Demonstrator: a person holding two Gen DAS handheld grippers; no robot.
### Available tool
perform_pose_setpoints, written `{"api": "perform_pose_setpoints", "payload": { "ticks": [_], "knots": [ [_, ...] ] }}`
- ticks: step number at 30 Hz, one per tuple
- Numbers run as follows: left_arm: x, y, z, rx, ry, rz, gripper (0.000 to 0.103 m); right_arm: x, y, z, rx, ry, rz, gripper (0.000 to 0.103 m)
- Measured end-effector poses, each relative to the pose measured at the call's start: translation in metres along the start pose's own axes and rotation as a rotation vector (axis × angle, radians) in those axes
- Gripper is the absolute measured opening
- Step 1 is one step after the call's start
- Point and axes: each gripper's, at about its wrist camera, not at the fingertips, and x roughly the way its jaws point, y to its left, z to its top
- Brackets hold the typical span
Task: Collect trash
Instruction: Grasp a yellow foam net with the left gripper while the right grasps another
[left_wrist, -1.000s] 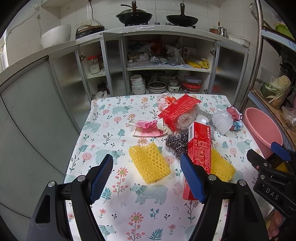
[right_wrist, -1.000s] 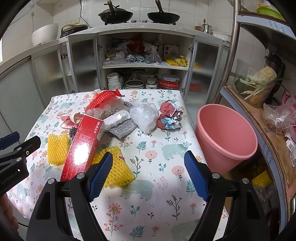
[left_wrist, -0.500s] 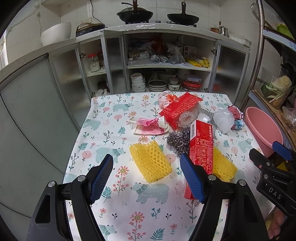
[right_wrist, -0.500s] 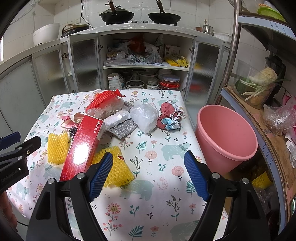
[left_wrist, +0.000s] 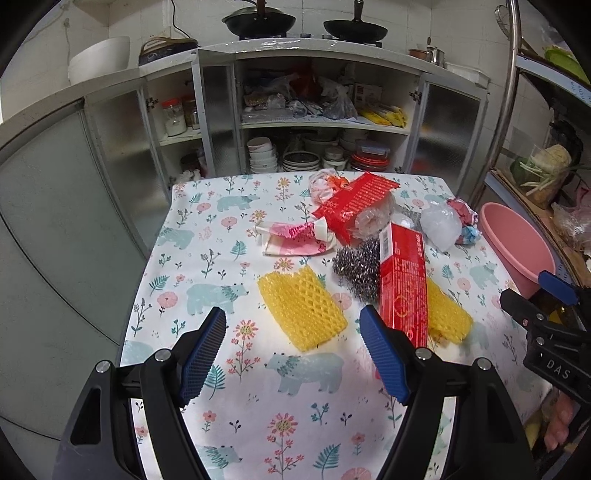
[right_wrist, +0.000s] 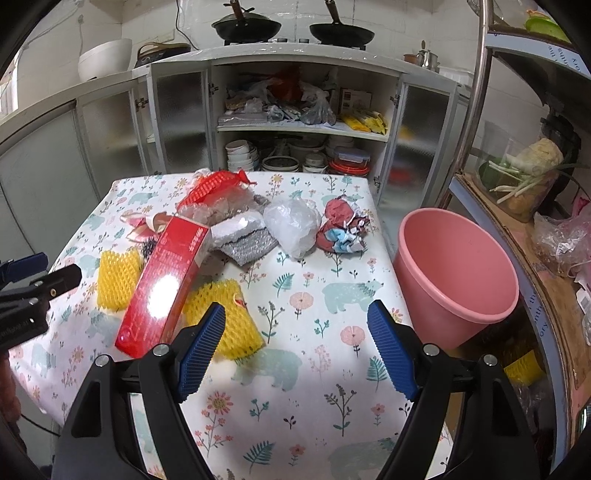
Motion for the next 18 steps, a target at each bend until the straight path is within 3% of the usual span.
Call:
{"api": "perform_pose_setpoints", "payload": {
  "ticks": [5, 10, 13, 15, 18],
  "knots": [
    [0.003, 0.01, -0.008, -0.01, 0.065, -0.075, 0.074, 0.003, -0.002, -0.008, -0.023, 0.024, 0.046, 0.08],
    [0.005, 0.01, -0.012, -0.005, 0.107, -0.17, 0.065, 0.007, -0.004, -0.017, -0.029, 0.05, 0.096, 0.08],
    [0.017, 0.01, -0.009, -0.017, 0.134, -0.15, 0.056, 0.009, -0.003, -0.019, -0.037, 0.056, 0.136, 0.078],
    [0.027, 0.013, -0.006, -0.044, 0.16, -0.144, 0.05, 0.011, -0.001, -0.018, -0.043, 0.065, 0.178, 0.069],
    [0.041, 0.015, 0.001, -0.072, 0.189, -0.117, 0.05, 0.014, 0.001, -0.016, -0.055, 0.07, 0.211, 0.068]
  ]
}}
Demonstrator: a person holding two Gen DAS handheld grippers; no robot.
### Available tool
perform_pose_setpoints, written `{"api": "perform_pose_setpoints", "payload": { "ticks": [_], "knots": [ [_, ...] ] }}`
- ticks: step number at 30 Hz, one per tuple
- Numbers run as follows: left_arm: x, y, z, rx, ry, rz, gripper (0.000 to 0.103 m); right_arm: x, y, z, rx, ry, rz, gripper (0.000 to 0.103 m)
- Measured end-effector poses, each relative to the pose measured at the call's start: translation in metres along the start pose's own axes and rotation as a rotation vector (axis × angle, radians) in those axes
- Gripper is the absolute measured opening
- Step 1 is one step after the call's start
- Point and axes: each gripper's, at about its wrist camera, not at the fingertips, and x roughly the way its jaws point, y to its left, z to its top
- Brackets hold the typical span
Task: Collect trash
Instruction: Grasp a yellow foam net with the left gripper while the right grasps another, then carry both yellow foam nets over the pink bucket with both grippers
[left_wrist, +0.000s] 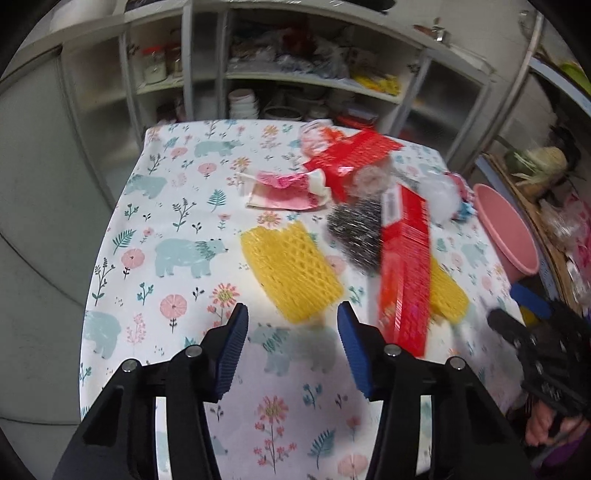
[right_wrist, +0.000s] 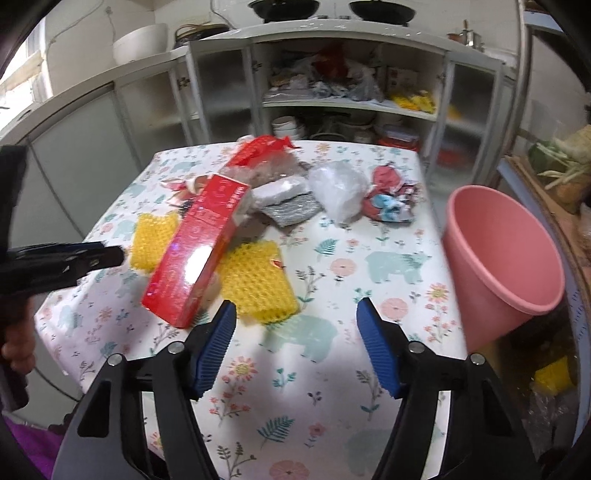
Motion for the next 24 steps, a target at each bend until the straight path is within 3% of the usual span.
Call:
{"api": "perform_pose_setpoints", "payload": {
  "ticks": [8, 10, 12, 13, 15, 20, 24],
  "knots": [
    [0.037, 0.002, 0.019, -0.037, 0.078, 0.057, 0.049, 0.026, 0.006, 0.013, -0.038, 0.053, 0.057, 0.058],
    [0.042, 0.004, 0.02, -0.047, 0.084, 0.058, 0.04, 0.033, 0.009, 0.015, -0.055, 0.067, 0.061, 0.056],
    [0.045, 0.004, 0.02, -0.046, 0.097, 0.05, 0.024, 0.042, 0.01, 0.016, -0.064, 0.096, 0.067, 0.049],
    [0.046, 0.004, 0.02, -0.043, 0.095, 0.041, 0.023, 0.046, 0.01, 0.016, -0.064, 0.109, 0.076, 0.046],
    [0.045, 0.004, 0.021, -0.036, 0.086, 0.042, 0.011, 0.052, 0.011, 0.014, -0.065, 0.136, 0.091, 0.034],
    [0.033, 0.003, 0.019, -0.017, 0.051, 0.047, 0.008, 0.052, 0.009, 0.012, -0.056, 0.146, 0.116, 0.011],
    [0.017, 0.003, 0.018, -0.017, 0.016, 0.051, 0.008, 0.04, -0.002, 0.01, -0.021, 0.124, 0.117, 0.009]
  ]
}}
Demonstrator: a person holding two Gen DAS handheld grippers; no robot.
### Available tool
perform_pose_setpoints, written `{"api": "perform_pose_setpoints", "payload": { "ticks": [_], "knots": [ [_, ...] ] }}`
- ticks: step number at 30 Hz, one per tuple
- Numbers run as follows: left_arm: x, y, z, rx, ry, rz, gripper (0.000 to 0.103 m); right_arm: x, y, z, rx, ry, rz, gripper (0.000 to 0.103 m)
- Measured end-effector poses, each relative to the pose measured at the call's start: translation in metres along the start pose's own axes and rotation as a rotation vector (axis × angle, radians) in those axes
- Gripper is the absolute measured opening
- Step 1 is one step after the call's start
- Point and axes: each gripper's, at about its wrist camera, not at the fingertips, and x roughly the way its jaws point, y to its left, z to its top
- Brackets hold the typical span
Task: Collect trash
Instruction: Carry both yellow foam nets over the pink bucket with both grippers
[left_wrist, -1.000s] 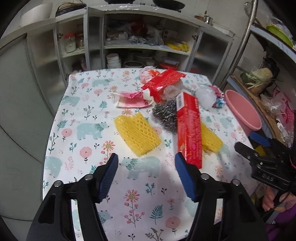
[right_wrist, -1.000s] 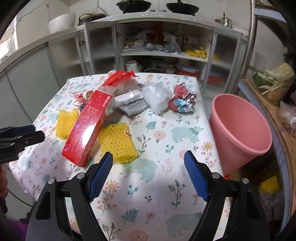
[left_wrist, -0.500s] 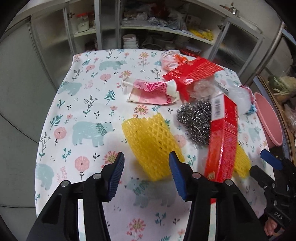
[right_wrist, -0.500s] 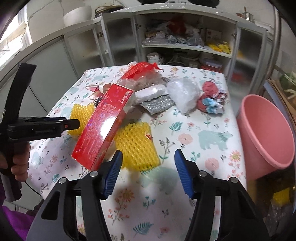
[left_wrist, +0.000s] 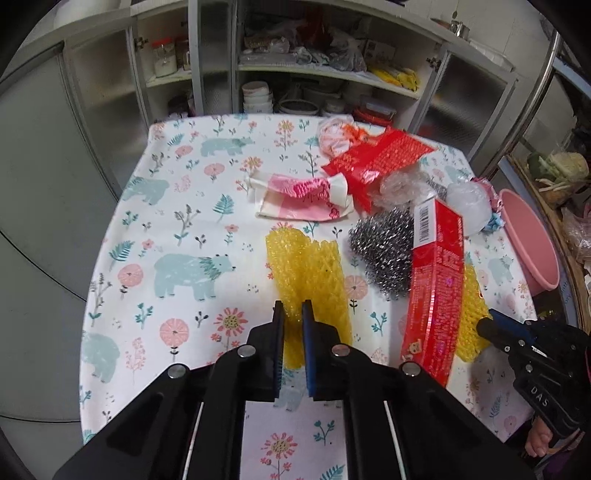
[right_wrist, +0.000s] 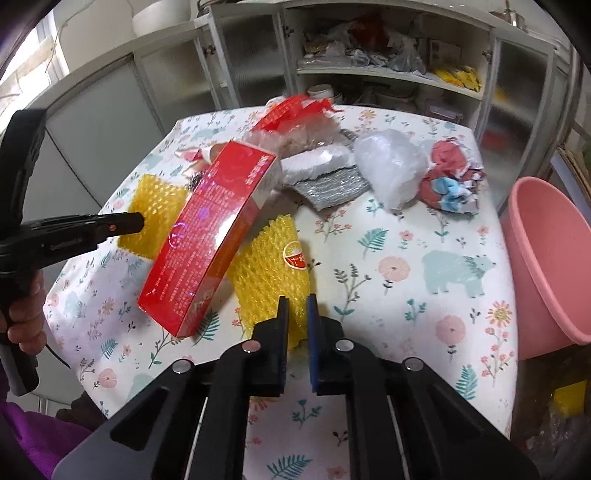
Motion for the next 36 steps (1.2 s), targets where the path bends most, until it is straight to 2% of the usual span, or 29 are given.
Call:
{"api": "perform_pose_setpoints", "payload": {
  "ticks": [8, 15, 27, 36],
  "knots": [
    [-0.045, -0.011, 0.014, 0.018, -0.112, -0.024, 0.008, -0.037, -0.022, 0.0, 0.078, -0.11, -0.028, 0.009],
    [-0.068, -0.061, 0.035, 0.126, -0.199, -0.105, 0.008, -0.071, -0.054, 0.012, 0.149, -0.214, -0.106, 0.009],
    [-0.055, -0.195, 0.081, 0.348, -0.249, -0.272, 0.008, -0.11, -0.145, 0.024, 0.315, -0.33, -0.323, 0.009],
    [-0.011, -0.273, 0.101, 0.418, -0.183, -0.372, 0.008, -0.102, -0.2, 0.027, 0.393, -0.298, -0.429, 0.009]
  ]
}}
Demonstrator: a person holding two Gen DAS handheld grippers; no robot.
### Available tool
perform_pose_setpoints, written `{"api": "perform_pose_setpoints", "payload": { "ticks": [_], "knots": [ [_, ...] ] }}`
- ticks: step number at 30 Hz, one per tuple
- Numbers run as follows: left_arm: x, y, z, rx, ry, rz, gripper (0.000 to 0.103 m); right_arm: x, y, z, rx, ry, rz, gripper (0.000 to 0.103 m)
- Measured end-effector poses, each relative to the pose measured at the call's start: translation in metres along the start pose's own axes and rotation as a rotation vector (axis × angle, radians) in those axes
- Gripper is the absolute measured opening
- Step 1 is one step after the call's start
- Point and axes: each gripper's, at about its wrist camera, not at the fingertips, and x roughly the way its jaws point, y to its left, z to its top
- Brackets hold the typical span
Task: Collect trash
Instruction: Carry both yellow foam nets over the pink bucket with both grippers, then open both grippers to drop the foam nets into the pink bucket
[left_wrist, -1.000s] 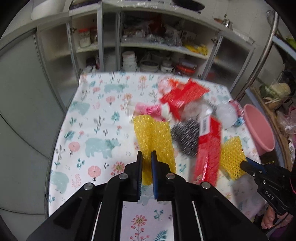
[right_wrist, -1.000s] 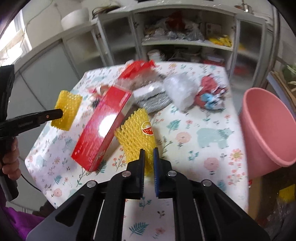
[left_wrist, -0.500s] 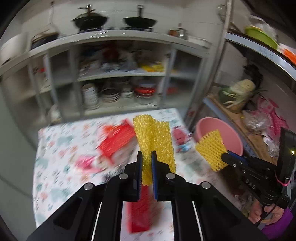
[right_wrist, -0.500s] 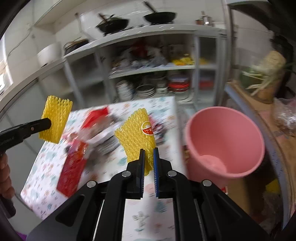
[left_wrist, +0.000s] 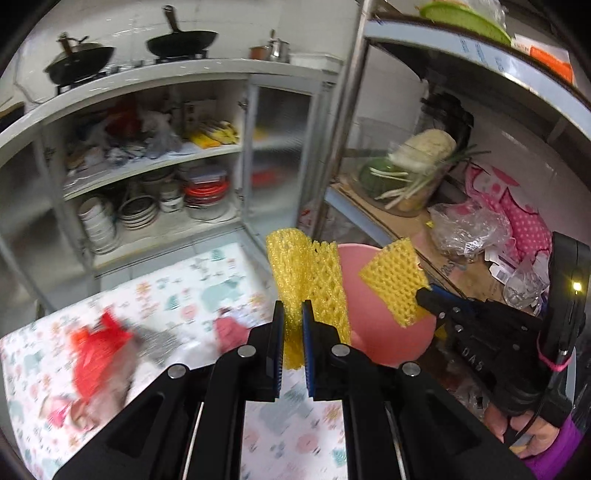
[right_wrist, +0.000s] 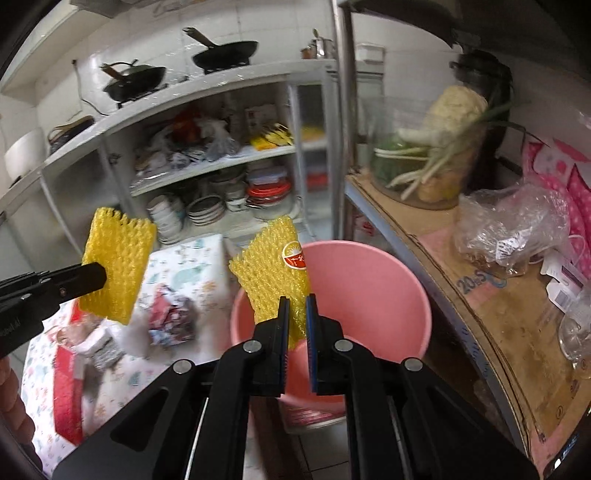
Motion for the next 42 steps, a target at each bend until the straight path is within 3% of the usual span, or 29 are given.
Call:
{"api": "perform_pose_setpoints", "payload": {
  "ticks": [8, 18, 28, 35, 42],
  "knots": [
    [0.067, -0.024, 0.008, 0.036, 0.078, -0.048, 0.008, 0.036, -0.006, 0.0, 0.015, 0.059, -0.044, 0.009],
    [0.118, -0.024, 0.008, 0.018, 0.149, -0.074, 0.009, 0.065, -0.009, -0.004, 0.013, 0.106, -0.071, 0.009],
    [0.133, -0.021, 0.004, 0.006, 0.183, -0.093, 0.011, 0.077, -0.009, -0.005, 0.004, 0.118, -0.086, 0.01],
    [0.129, -0.022, 0.008, -0.003, 0.18, -0.118, 0.029, 0.078, -0.011, -0.003, 0.011, 0.12, -0.073, 0.012],
    [0.117, -0.023, 0.013, -0.001, 0.157, -0.117, 0.031, 0.074, -0.007, -0.001, -0.004, 0.111, -0.077, 0.017]
  ]
}}
